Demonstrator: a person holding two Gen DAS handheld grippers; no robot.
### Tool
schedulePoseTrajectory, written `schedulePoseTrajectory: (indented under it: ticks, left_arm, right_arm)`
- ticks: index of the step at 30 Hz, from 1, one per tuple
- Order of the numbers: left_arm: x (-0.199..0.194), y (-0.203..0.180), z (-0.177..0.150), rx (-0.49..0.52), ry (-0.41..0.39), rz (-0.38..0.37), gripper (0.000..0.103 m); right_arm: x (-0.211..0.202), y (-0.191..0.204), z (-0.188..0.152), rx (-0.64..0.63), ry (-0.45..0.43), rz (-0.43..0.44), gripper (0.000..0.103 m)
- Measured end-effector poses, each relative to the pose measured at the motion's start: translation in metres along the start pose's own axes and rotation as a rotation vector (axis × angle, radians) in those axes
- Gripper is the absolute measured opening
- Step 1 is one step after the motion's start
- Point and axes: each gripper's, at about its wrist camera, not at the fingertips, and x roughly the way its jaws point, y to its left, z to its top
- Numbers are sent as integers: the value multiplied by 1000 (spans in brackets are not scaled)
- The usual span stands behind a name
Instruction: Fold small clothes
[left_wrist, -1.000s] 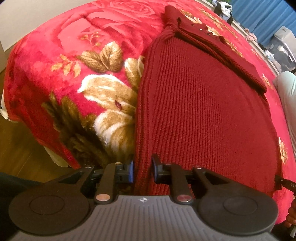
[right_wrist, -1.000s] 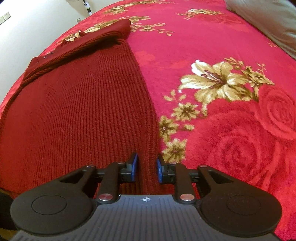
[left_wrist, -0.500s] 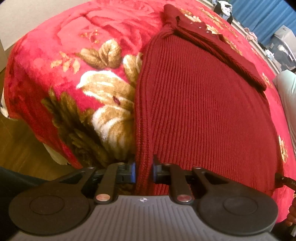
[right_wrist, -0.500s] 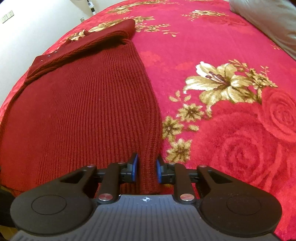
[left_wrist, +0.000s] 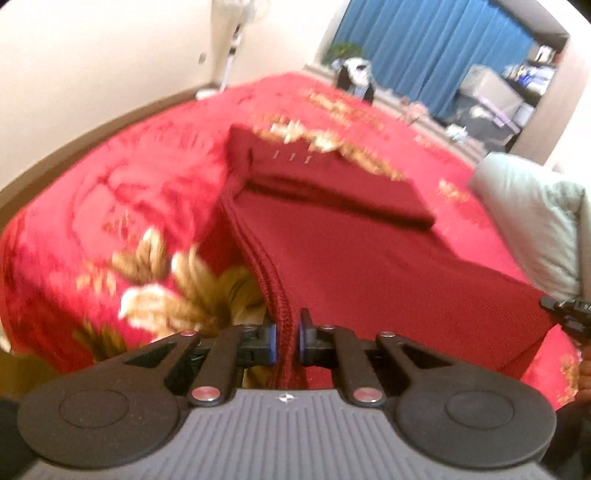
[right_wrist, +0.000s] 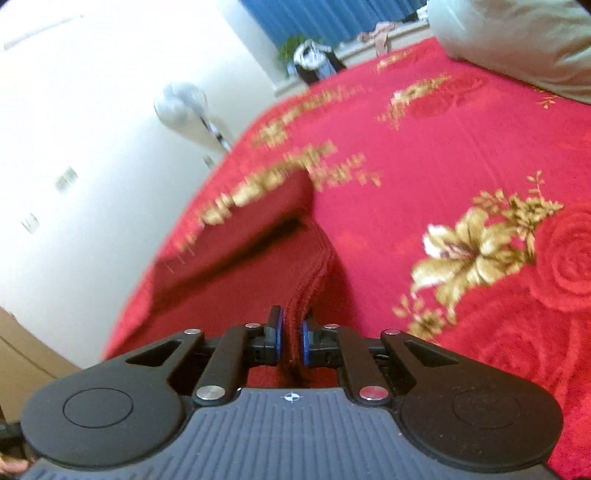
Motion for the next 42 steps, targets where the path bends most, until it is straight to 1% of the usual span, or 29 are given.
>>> schedulePoseTrajectory:
  ticks: [4, 8, 13, 15, 17, 18, 20, 22, 24, 26, 27, 30, 31, 33, 35, 36, 37, 38, 39, 40, 41, 42]
  left_arm:
    - [-30, -10, 20, 36, -58, -64, 10]
    - [-64, -20, 27, 100, -88, -137, 10]
    - [-116, -18, 29, 137, -84, -266, 10]
    - [-136, -13, 28, 157, -86, -302, 10]
    - [-144, -3, 27, 139, -72, -326, 10]
    - [-142, 4, 27, 118, -66, -333, 10]
    - [-128, 17, 25, 75, -49, -326, 10]
    - [-102, 24, 25, 41, -16, -320, 10]
    - [-72, 29, 30, 36, 19, -290, 11]
    - [-39, 35, 40, 16, 38, -277, 11]
    - [-25, 41, 48, 5, 43, -263, 10]
    - [23, 55, 76, -44, 62, -246, 11]
    - [40, 60, 86, -55, 64, -230, 11]
    - [78, 76, 100, -115, 84, -227, 11]
    - [114, 90, 103, -169, 117, -210, 15]
    - [130, 97, 100, -205, 143, -188, 17]
    - [143, 106, 97, -270, 197, -162, 17]
    - [145, 110, 100, -302, 203, -151, 20]
    - [140, 113, 103, -307, 163, -157, 29]
    - [131, 116, 105, -311, 107, -160, 36]
    - [125, 121, 106, -322, 74, -154, 47]
    - [122, 126, 105, -337, 59, -145, 49]
  right_arm:
    - [-27, 4, 9, -1, -74, 47, 8]
    - [-60, 3, 12, 17, -141, 68, 7]
    - [-127, 3, 10, 21, -225, 120, 7]
    - [-155, 0, 6, 18, -265, 144, 7]
    - [-169, -7, 3, 32, -286, 155, 7]
    - [-168, -13, 4, 49, -282, 154, 7]
    - [-154, -25, 3, 67, -261, 129, 7]
    - [-127, -41, 10, 116, -216, 106, 7]
    - [-95, -50, 20, 129, -173, 93, 7]
    - [-64, -49, 29, 112, -145, 59, 7]
    - [-47, -49, 37, 103, -130, 56, 7]
    - [5, -49, 62, 54, -93, 25, 7]
    - [25, -51, 72, 49, -75, 21, 7]
    - [63, -55, 84, 38, -44, -1, 8]
    - [97, -64, 87, 45, -21, -72, 12]
    - [110, -69, 85, 50, -9, -120, 14]
    - [116, -74, 81, 49, -9, -136, 14]
    - [118, -81, 75, 52, -19, -139, 14]
    - [116, -89, 67, 62, -24, -127, 14]
    - [113, -98, 58, 79, -14, -111, 14]
    - [113, -102, 56, 97, 16, -125, 14]
    - [113, -104, 56, 102, 29, -132, 15]
